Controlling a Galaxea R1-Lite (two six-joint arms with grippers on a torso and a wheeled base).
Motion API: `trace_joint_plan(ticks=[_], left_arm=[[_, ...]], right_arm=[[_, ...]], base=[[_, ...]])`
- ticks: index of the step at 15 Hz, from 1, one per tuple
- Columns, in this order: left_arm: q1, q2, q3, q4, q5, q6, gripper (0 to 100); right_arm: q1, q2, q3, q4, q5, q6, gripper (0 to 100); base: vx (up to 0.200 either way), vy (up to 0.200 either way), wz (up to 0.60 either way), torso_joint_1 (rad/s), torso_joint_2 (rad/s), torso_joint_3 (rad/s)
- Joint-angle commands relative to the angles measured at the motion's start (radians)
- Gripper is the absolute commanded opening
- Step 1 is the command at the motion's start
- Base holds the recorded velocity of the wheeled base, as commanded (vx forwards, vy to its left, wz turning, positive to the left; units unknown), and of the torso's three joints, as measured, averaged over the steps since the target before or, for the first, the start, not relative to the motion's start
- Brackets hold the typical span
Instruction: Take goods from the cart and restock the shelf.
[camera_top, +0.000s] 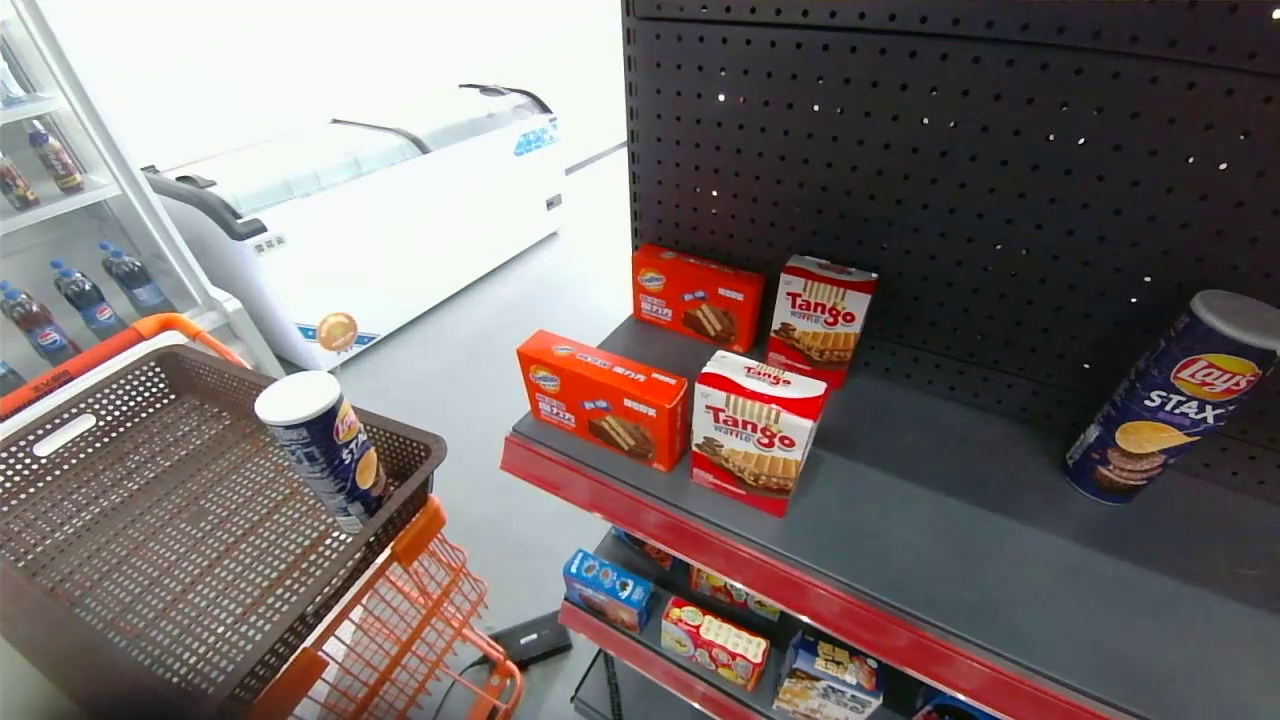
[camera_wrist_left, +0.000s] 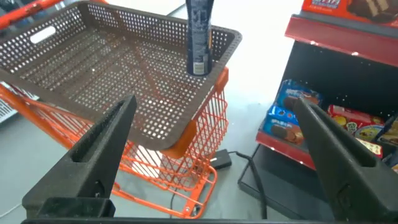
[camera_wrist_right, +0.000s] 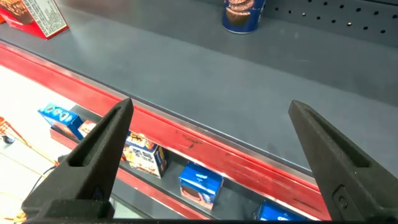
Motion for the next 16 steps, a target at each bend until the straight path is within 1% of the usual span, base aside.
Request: trace_joint_plan(ticks=[1,2,3,4,5,6,7,8,9,10,11,12,13,14,15,16], left_arm=[[0.000,0.112,-0.142,0.092,0.014,0.024,100],[0.003,0.215,-0.217,0.106,0.030,0.023,100],[0.000,0.339,-0.276,0.103,0.043,0.014,100],[0.003,0.453,-0.328,0.086,0.046,0.003,100],[-0.003,0.554,-0.362,0.051,0.045,0.000,100],[0.003,0.647,-0.372,-0.007,0.037,-0.023,100],[0.026,0.750,-0.385,-0.052,0.022,-0.066,100],[0.041,0.838,-0.408,-0.073,-0.007,-0.068,100],[0.035,0.930,-0.405,-0.115,-0.018,-0.057,100],[0.036,1.023,-0.375,-0.227,-0.018,-0.055,100],[0.058,1.114,-0.322,-0.368,-0.015,-0.052,100],[0.087,1.164,-0.299,-0.441,-0.013,-0.041,100],[0.127,1.267,-0.285,-0.555,-0.013,-0.005,100],[0.158,1.355,-0.285,-0.653,-0.018,0.006,100],[0.170,1.433,-0.283,-0.742,-0.033,0.011,100],[0.167,1.502,-0.286,-0.820,-0.041,0.011,100]], right_arm=[[0.001,0.001,0.000,0.000,0.000,0.000,100],[0.001,0.001,0.000,0.000,0.000,0.000,100],[0.001,0.001,0.000,0.000,0.000,0.000,100],[0.001,0.001,0.000,0.000,0.000,0.000,100],[0.001,0.001,0.000,0.000,0.000,0.000,100],[0.001,0.001,0.000,0.000,0.000,0.000,100],[0.001,0.001,0.000,0.000,0.000,0.000,100],[0.001,0.001,0.000,0.000,0.000,0.000,100],[0.001,0.001,0.000,0.000,0.000,0.000,100],[0.001,0.001,0.000,0.000,0.000,0.000,100],[0.001,0.001,0.000,0.000,0.000,0.000,100],[0.001,0.001,0.000,0.000,0.000,0.000,100],[0.001,0.001,0.000,0.000,0.000,0.000,100],[0.001,0.001,0.000,0.000,0.000,0.000,100],[0.001,0.001,0.000,0.000,0.000,0.000,100],[0.001,0.001,0.000,0.000,0.000,0.000,100]], base=[[0.000,0.000,0.00,0.000,0.00,0.000],[0.000,0.000,0.00,0.000,0.00,0.000],[0.000,0.000,0.00,0.000,0.00,0.000],[0.000,0.000,0.00,0.000,0.00,0.000],[0.000,0.000,0.00,0.000,0.00,0.000],[0.000,0.000,0.00,0.000,0.00,0.000],[0.000,0.000,0.00,0.000,0.00,0.000],[0.000,0.000,0.00,0.000,0.00,0.000],[0.000,0.000,0.00,0.000,0.00,0.000],[0.000,0.000,0.00,0.000,0.00,0.000],[0.000,0.000,0.00,0.000,0.00,0.000],[0.000,0.000,0.00,0.000,0.00,0.000],[0.000,0.000,0.00,0.000,0.00,0.000],[0.000,0.000,0.00,0.000,0.00,0.000],[0.000,0.000,0.00,0.000,0.00,0.000],[0.000,0.000,0.00,0.000,0.00,0.000]])
